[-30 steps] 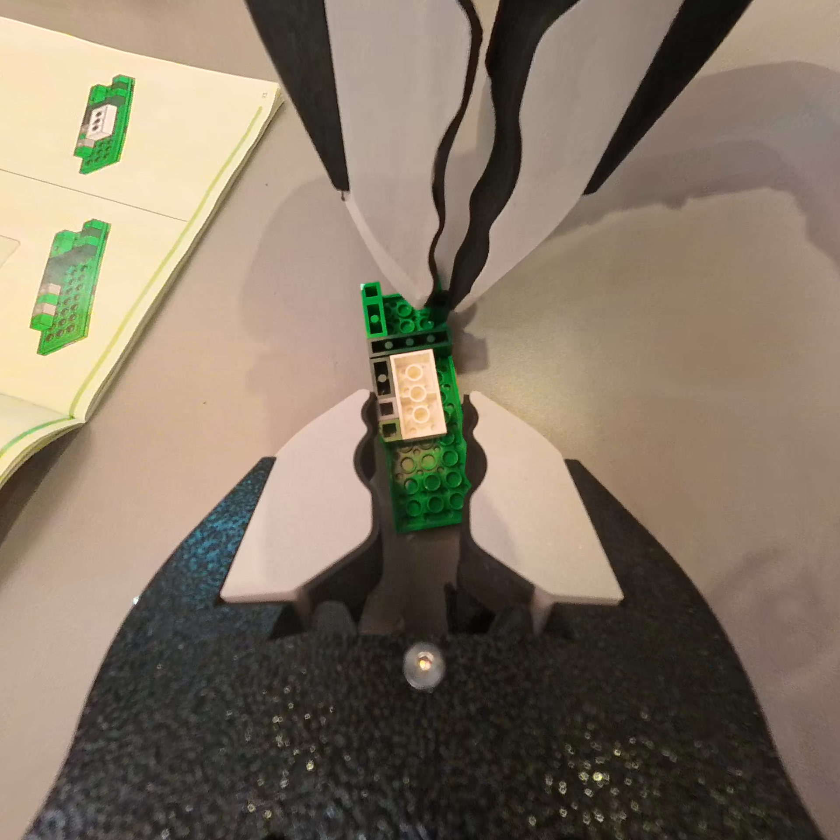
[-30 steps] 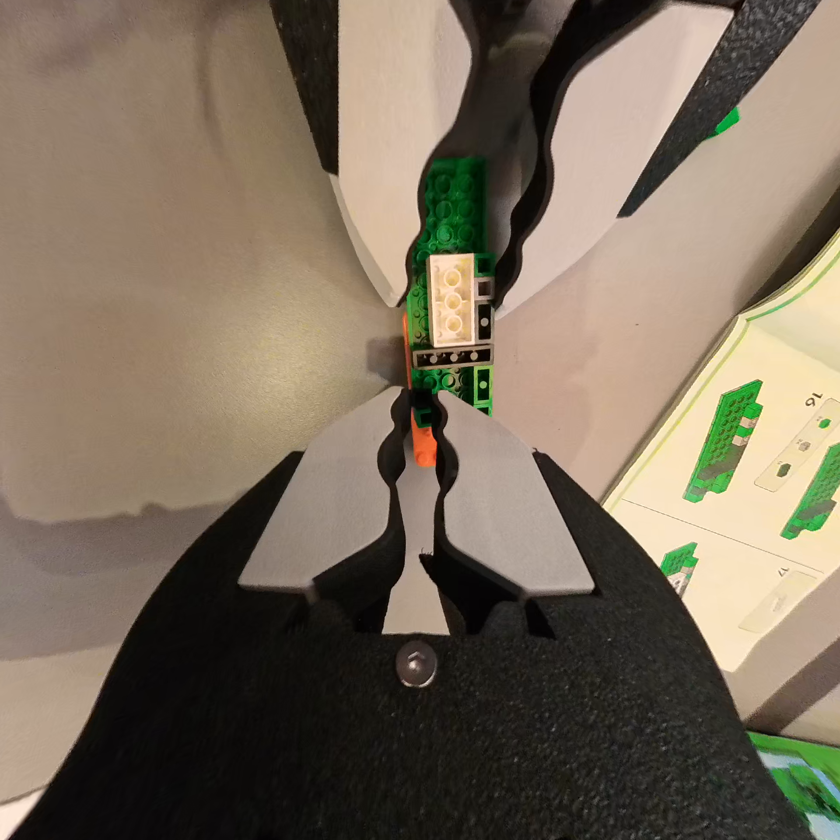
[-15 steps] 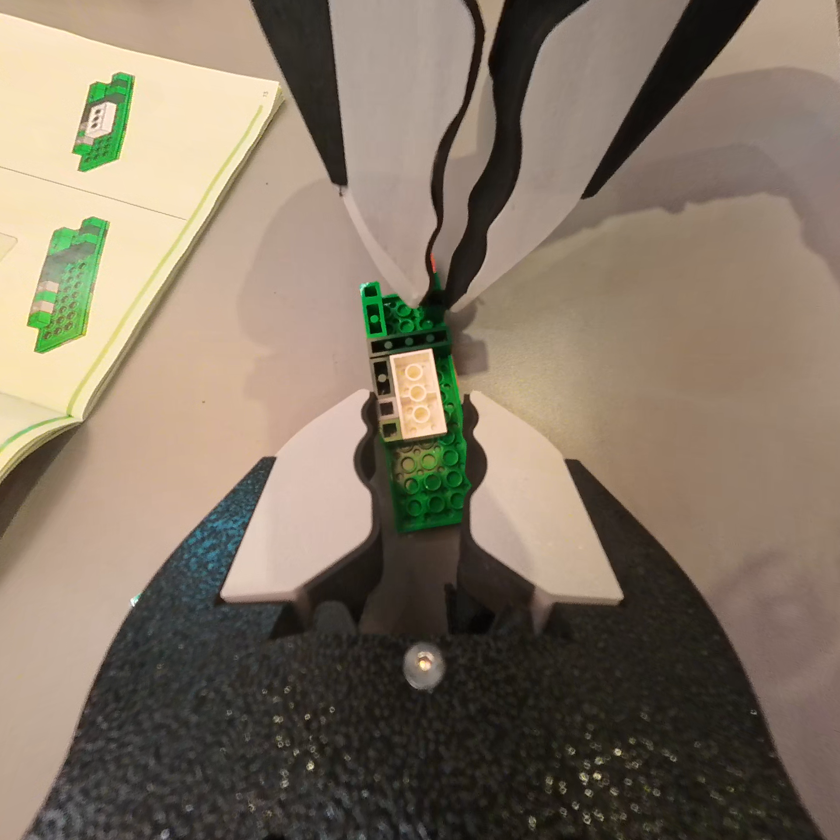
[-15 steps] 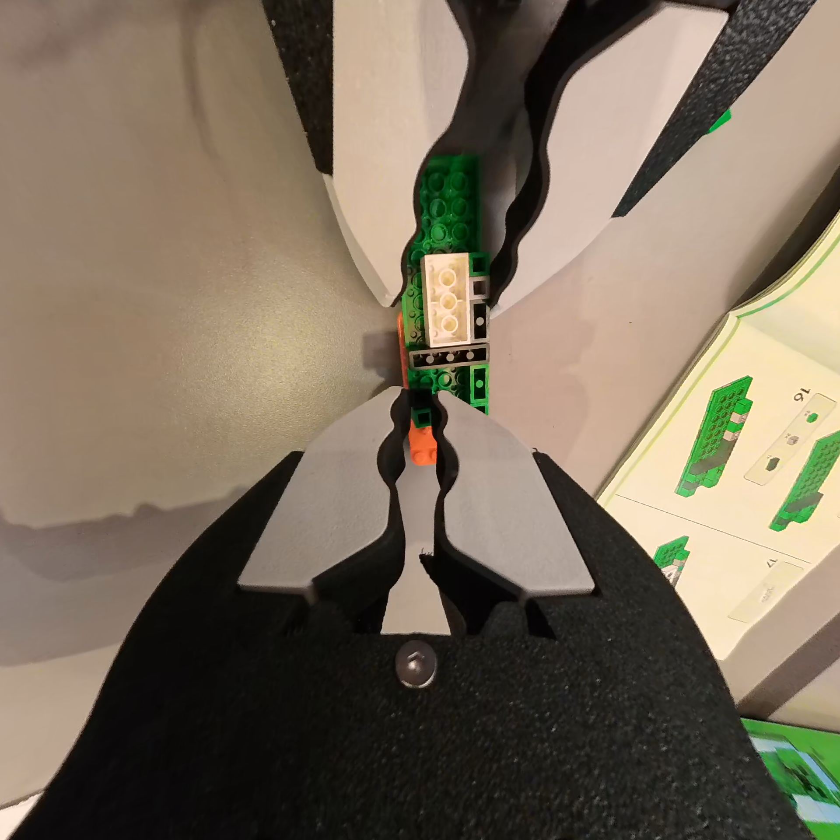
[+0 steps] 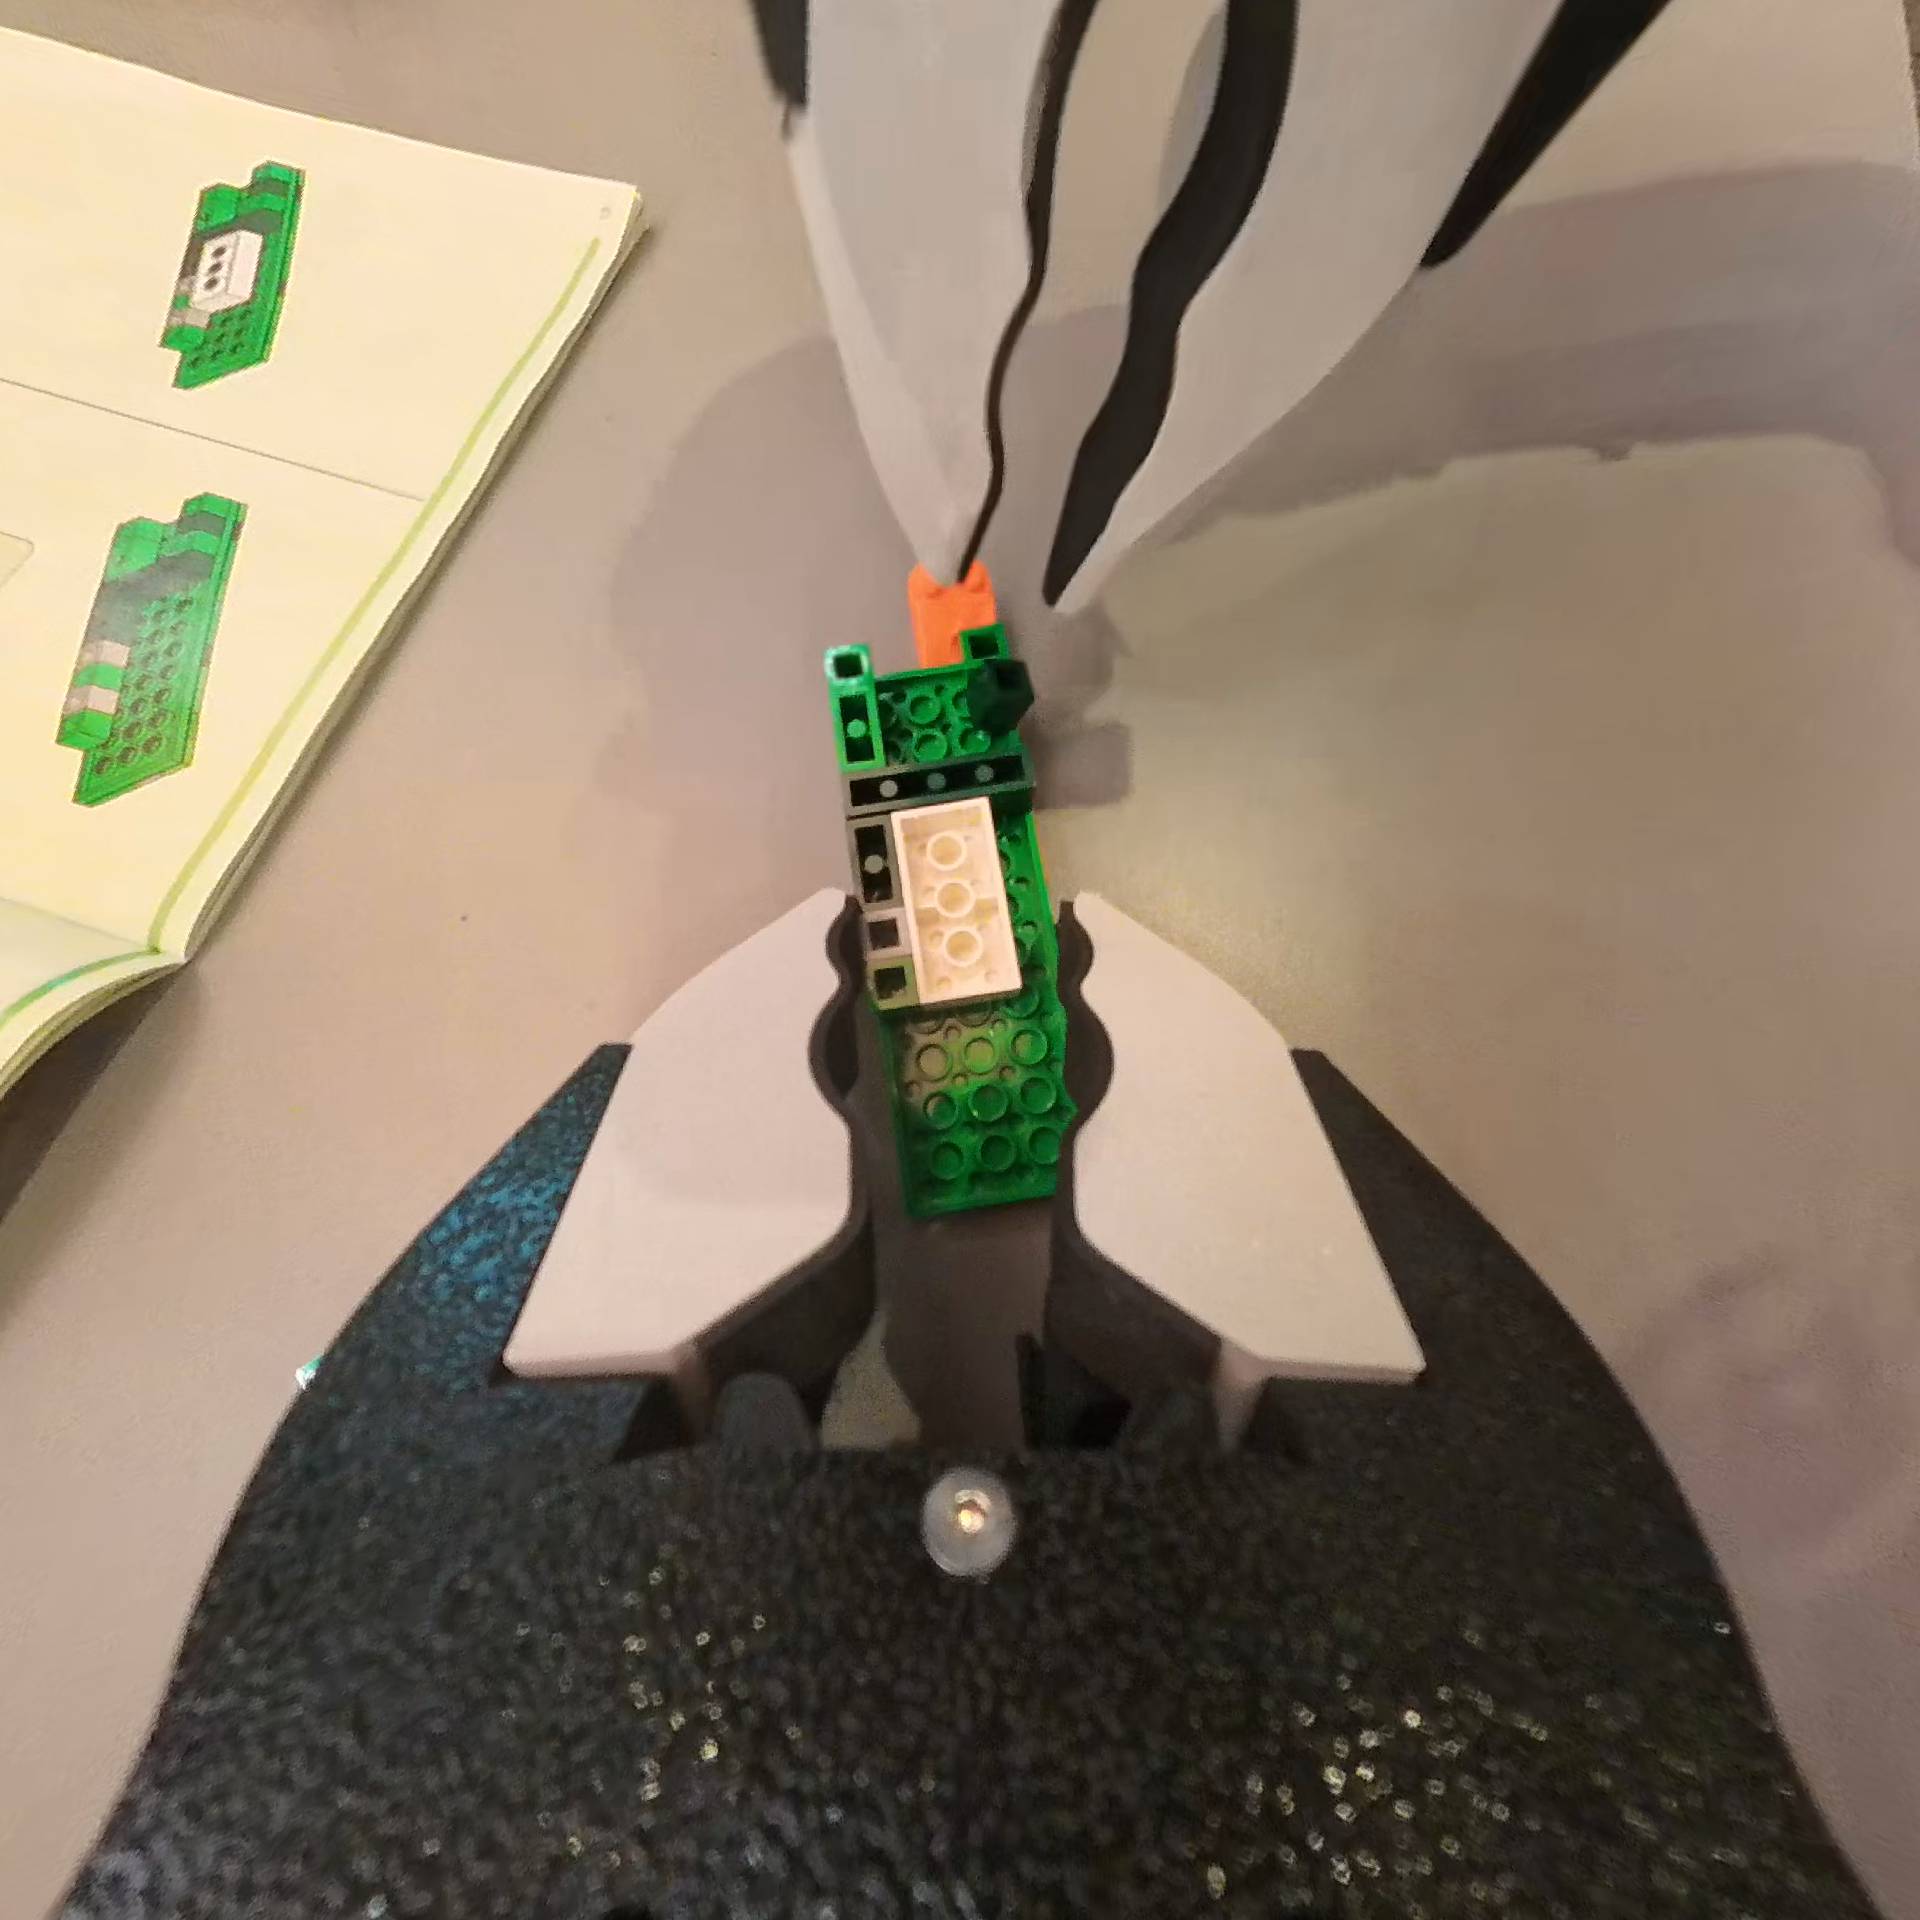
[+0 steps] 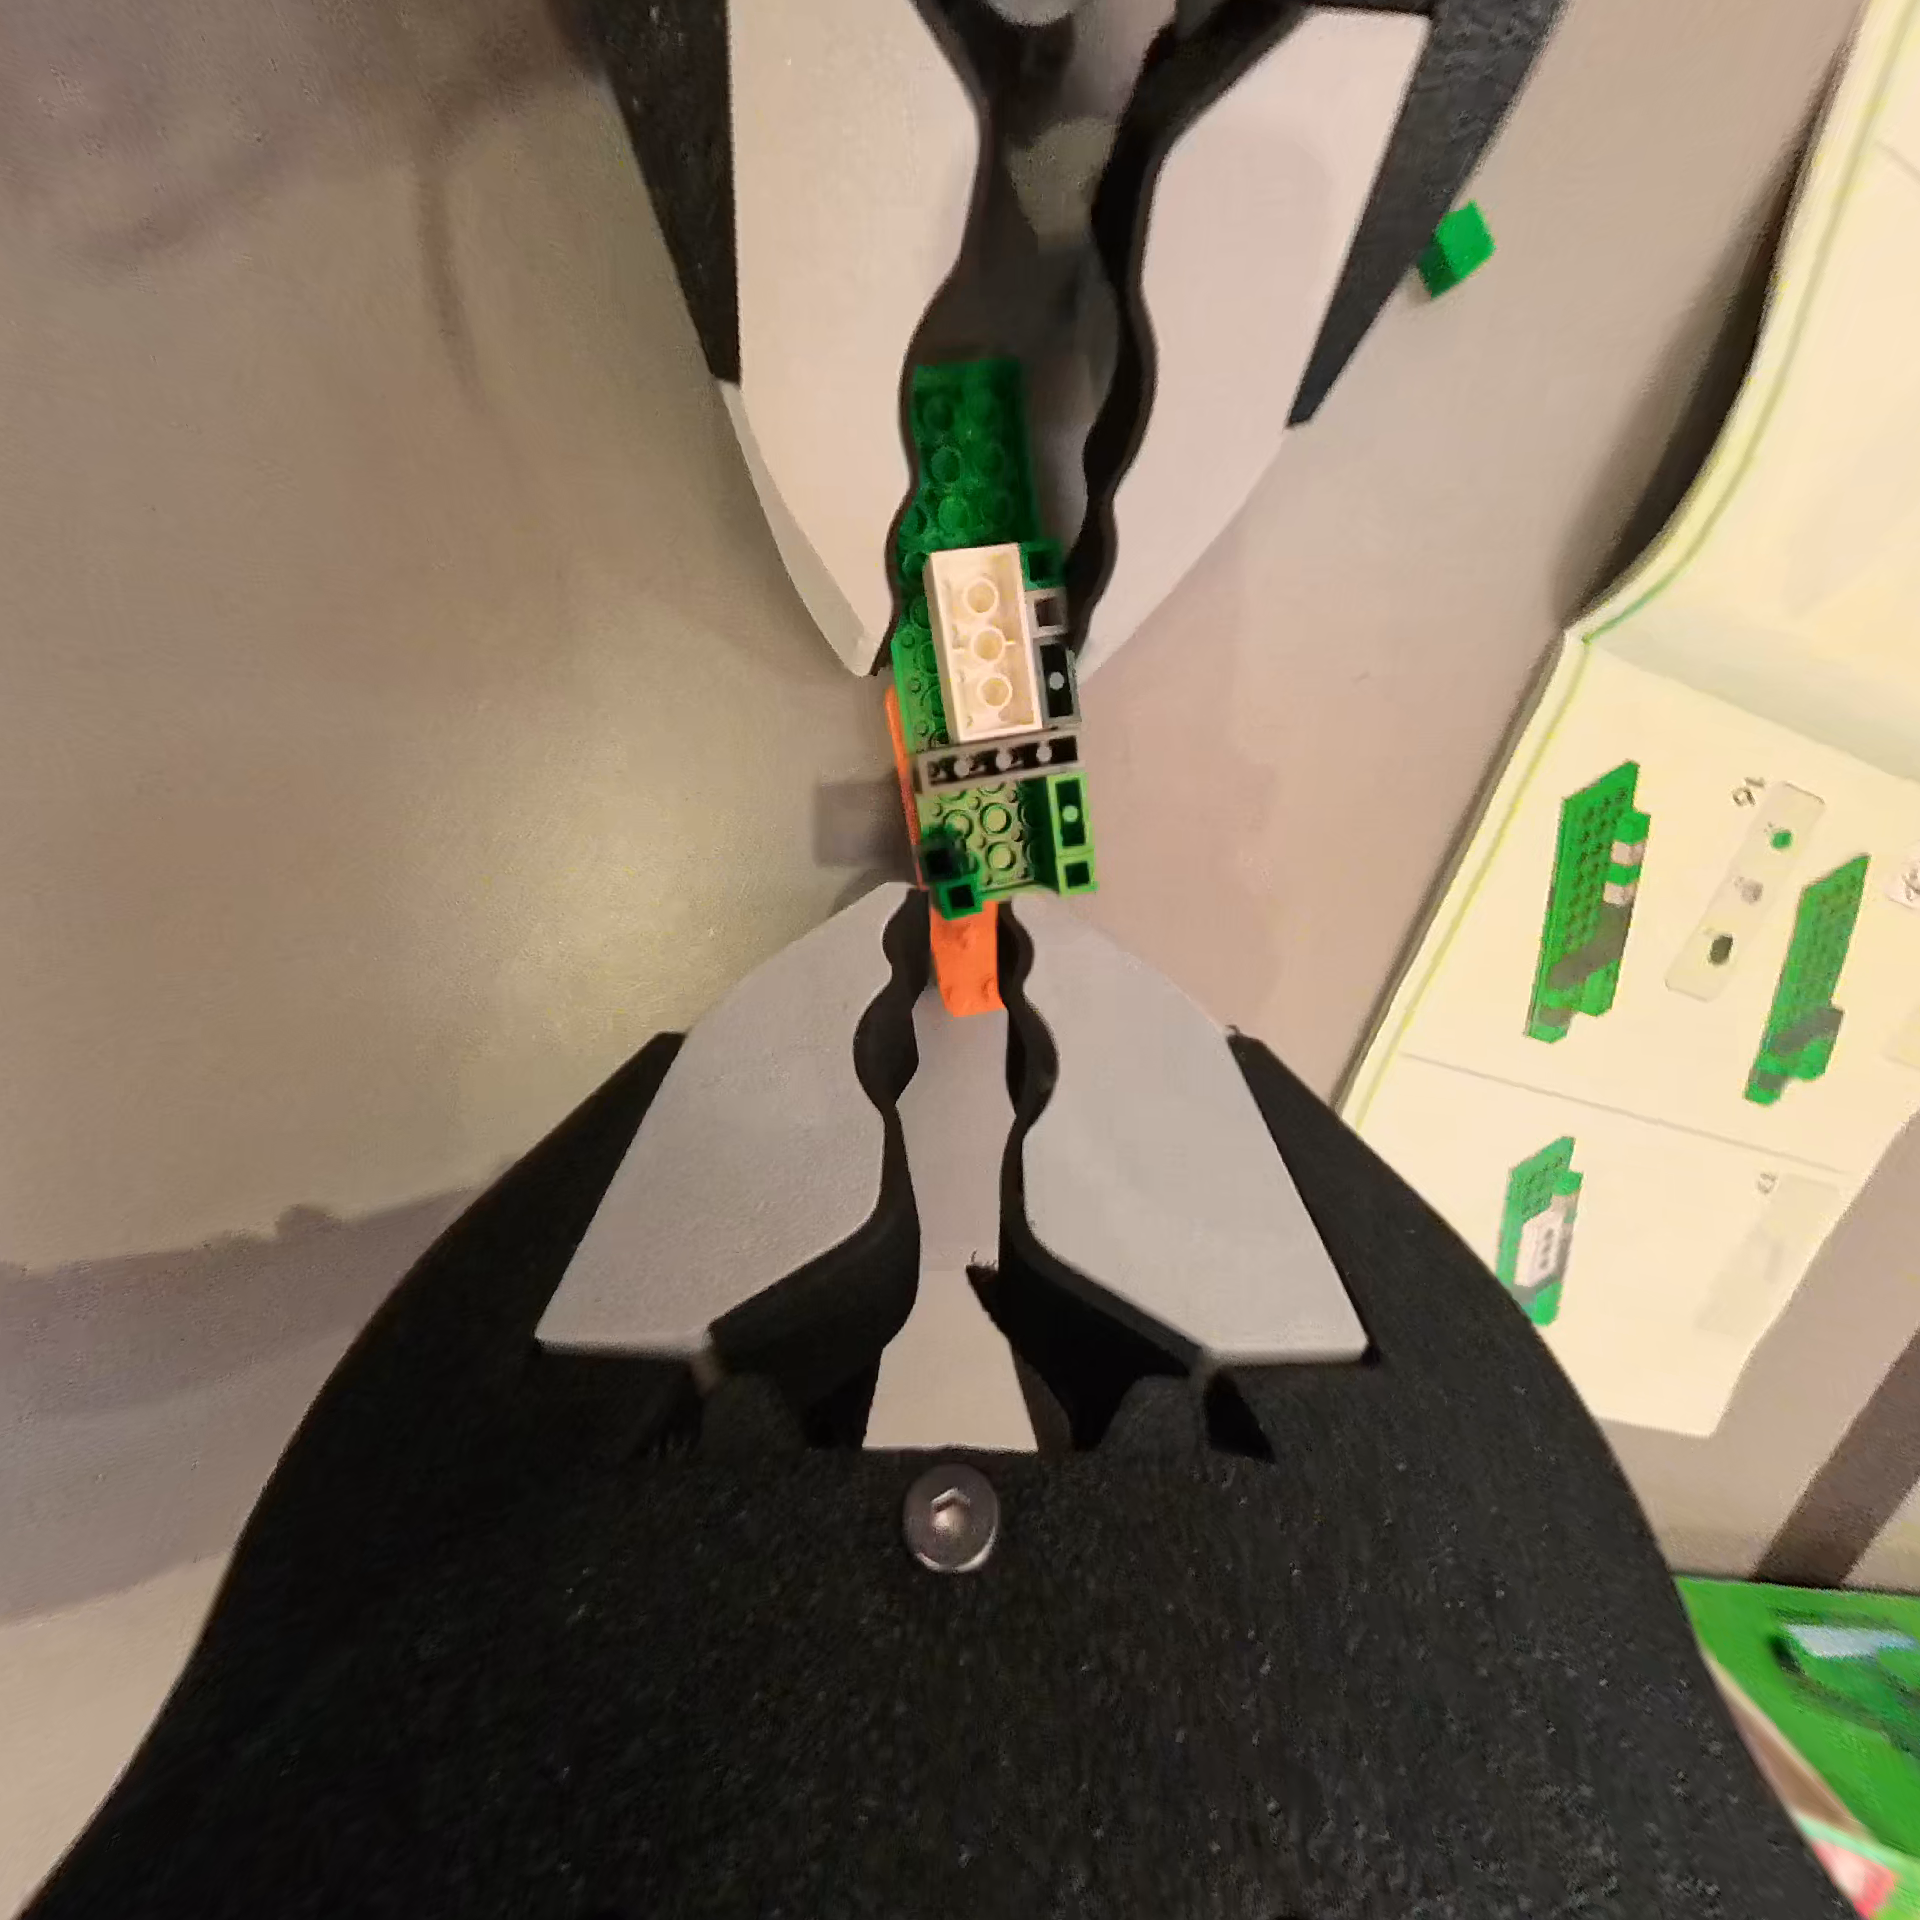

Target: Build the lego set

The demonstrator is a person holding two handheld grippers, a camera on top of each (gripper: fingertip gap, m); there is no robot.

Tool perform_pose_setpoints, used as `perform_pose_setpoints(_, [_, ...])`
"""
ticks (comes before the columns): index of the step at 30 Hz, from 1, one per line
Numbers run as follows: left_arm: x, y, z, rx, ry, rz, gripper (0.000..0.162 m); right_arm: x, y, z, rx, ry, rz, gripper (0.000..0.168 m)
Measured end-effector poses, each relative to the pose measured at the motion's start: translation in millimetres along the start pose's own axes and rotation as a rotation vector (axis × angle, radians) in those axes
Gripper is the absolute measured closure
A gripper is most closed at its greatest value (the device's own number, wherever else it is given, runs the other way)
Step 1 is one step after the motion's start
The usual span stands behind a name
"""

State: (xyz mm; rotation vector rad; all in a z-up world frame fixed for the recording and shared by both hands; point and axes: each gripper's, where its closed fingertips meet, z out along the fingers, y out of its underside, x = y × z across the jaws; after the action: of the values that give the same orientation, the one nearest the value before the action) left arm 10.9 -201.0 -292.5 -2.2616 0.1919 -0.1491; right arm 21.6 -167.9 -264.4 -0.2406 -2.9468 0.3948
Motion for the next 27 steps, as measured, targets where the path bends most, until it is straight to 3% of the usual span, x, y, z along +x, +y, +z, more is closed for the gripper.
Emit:
perform_pose_setpoints(8, [0, 0, 0, 0.0, 0.002, -0.004, 0.126, -10, -8, -3, 0.276, 0.268, 0.12, 0.166])
perform_pose_setpoints(14, [0, 0, 0, 0.0, 0.003, -0.004, 0.126, -3, -7, 0, 0.246, 0.525, 0.127, 0.168])
perform_pose_setpoints(27, [0, 0, 0, -0.003, -0.001, 0.003, 0.126, 2, -5, 7, 0.211, 0.461, 0.176, 0.168])
